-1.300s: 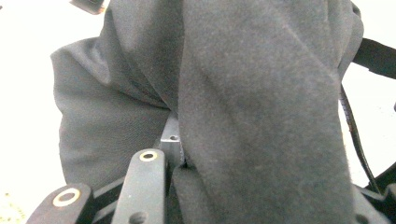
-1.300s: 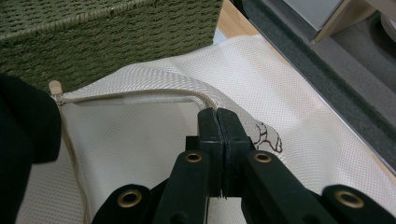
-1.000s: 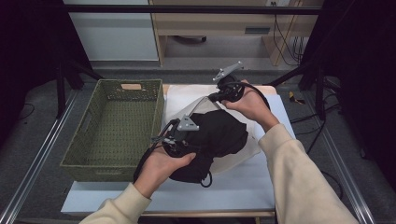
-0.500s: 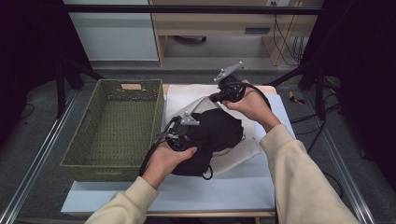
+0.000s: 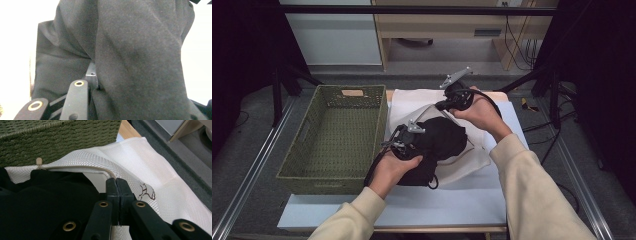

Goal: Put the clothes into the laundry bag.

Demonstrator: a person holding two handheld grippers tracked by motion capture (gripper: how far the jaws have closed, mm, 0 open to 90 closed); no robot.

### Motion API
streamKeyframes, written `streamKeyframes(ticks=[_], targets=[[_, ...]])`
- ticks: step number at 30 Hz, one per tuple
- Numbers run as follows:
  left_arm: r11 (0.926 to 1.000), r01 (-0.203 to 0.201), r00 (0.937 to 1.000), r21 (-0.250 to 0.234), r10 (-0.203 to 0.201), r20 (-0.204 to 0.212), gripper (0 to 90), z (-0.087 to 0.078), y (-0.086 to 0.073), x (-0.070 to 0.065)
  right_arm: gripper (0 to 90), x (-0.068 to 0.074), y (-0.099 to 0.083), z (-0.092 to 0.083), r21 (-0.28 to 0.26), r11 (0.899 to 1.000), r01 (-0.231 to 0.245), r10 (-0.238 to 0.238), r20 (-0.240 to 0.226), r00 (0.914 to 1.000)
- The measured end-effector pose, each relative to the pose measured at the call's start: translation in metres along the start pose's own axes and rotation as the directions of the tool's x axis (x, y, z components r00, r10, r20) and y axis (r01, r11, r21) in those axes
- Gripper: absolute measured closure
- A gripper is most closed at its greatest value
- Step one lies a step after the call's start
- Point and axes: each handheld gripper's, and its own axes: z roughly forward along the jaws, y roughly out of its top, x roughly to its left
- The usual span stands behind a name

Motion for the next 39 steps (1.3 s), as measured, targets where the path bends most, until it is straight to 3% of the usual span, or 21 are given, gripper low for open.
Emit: streamKeyframes(ticks=[9,21,23,34,39], targets=[[0.9988,0.020,0.9989,0.045,-0.018,-0.044,60.6,0.022,-0.005,0.000,89.8,0.002,-0.001,-0.001,0.002,1.000,0.002,-0.002,-0.002,1.0000],[0.9970,0.006,0.9965,0.077,0.000,-0.084,60.0,0.044,-0.002,-0.004,89.8,0.004,-0.003,0.002,0.006,1.000,0.000,0.000,-0.010,1.0000],[0.9957,0.004,0.9940,0.092,0.006,-0.109,59.8,0.052,-0.003,-0.005,89.8,0.004,-0.003,0.002,0.004,1.000,0.007,-0.007,-0.016,0.9998],[0.9990,0.007,0.9914,0.044,-0.001,-0.131,58.4,0.066,-0.007,-0.009,89.8,0.006,-0.005,0.001,0.004,1.000,0.014,-0.014,-0.025,0.9996],[0.9995,0.019,0.9908,0.025,-0.016,-0.134,48.8,0.072,-0.011,-0.009,89.8,0.006,-0.006,0.000,0.010,1.000,0.018,-0.017,-0.028,0.9995]])
